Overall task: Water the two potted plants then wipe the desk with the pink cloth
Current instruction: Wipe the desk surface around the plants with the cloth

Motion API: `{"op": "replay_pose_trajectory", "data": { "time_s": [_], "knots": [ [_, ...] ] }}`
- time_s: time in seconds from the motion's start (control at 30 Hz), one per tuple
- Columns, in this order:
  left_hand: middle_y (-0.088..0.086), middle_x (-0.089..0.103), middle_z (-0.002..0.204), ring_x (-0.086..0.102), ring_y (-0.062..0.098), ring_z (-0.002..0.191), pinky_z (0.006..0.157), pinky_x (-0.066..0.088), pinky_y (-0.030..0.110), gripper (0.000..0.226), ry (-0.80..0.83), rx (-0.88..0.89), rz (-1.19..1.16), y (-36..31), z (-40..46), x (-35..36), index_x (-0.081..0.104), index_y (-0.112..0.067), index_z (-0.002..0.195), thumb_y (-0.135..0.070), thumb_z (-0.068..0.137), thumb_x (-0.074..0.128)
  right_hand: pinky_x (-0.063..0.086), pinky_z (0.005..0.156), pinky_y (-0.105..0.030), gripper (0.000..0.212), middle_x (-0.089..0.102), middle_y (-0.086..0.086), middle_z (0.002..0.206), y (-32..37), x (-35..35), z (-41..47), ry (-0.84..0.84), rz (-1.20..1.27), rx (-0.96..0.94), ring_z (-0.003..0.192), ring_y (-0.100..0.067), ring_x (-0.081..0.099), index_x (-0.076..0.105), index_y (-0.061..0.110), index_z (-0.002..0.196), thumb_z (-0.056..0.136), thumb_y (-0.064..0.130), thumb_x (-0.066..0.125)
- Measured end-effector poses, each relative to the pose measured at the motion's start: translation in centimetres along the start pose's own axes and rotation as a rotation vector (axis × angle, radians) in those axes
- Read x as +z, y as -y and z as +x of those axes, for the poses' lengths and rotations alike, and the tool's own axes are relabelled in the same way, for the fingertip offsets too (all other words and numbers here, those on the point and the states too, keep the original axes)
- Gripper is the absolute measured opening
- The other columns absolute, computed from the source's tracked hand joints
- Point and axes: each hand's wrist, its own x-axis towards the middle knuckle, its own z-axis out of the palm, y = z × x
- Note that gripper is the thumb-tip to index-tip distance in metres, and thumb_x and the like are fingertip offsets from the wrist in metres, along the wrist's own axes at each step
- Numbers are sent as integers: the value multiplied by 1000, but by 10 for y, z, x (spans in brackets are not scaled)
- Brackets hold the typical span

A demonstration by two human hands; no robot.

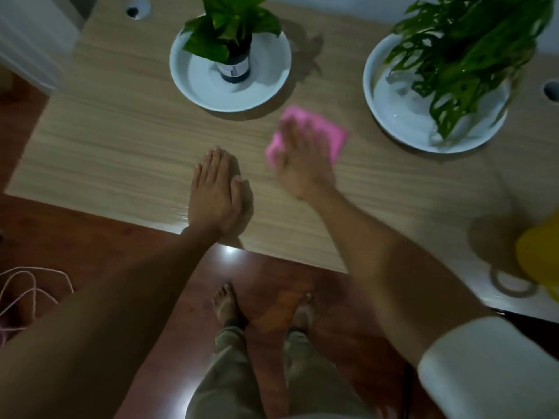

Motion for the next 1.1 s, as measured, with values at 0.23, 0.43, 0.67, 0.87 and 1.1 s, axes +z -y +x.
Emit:
{"op": "replay_pose_trajectory", "data": {
  "time_s": [0.23, 0.43, 0.67, 0.87, 1.1],
  "knots": [
    [15, 21, 171, 14, 28, 161, 132, 6, 43, 66, -18, -14, 9, -48, 6, 2, 29, -5, 162, -38, 105, 22, 3, 132, -55, 62, 12, 6, 177, -77, 5, -124, 172, -184, -554, 165, -26, 6, 16, 31, 169, 111, 52, 22],
    [10, 17, 173, 9, 23, 162, 132, 6, 44, 65, 79, 126, 37, -82, 11, 25, 23, -8, 164, -36, 106, 25, 2, 131, -54, 65, 6, 0, 178, -145, -35, -72, -1, -141, 57, 165, -29, 4, 8, 24, 170, 110, 48, 13],
    [13, 19, 172, 13, 26, 162, 132, 8, 45, 66, 99, 226, 38, -112, 28, 40, 25, -6, 163, -34, 103, 25, 7, 132, -55, 63, 9, 0, 177, -114, 1, -160, 83, -191, -332, 165, -27, 5, 9, 26, 170, 113, 50, 21],
    [12, 15, 173, 9, 24, 162, 132, 6, 43, 66, 128, 309, 27, -143, 36, 54, 22, -7, 164, -36, 105, 25, 14, 129, -62, 61, -1, 5, 178, -215, -35, -168, 15, -149, 48, 165, -27, 1, 0, 30, 169, 112, 49, 11],
    [13, 18, 172, 10, 27, 162, 132, 7, 45, 68, 178, 412, 42, -169, 41, 70, 24, -6, 163, -37, 103, 24, 0, 131, -58, 63, 0, 1, 177, -157, -23, -137, 2, -96, 191, 164, -30, -1, 4, 23, 169, 113, 48, 12]
  ]
}}
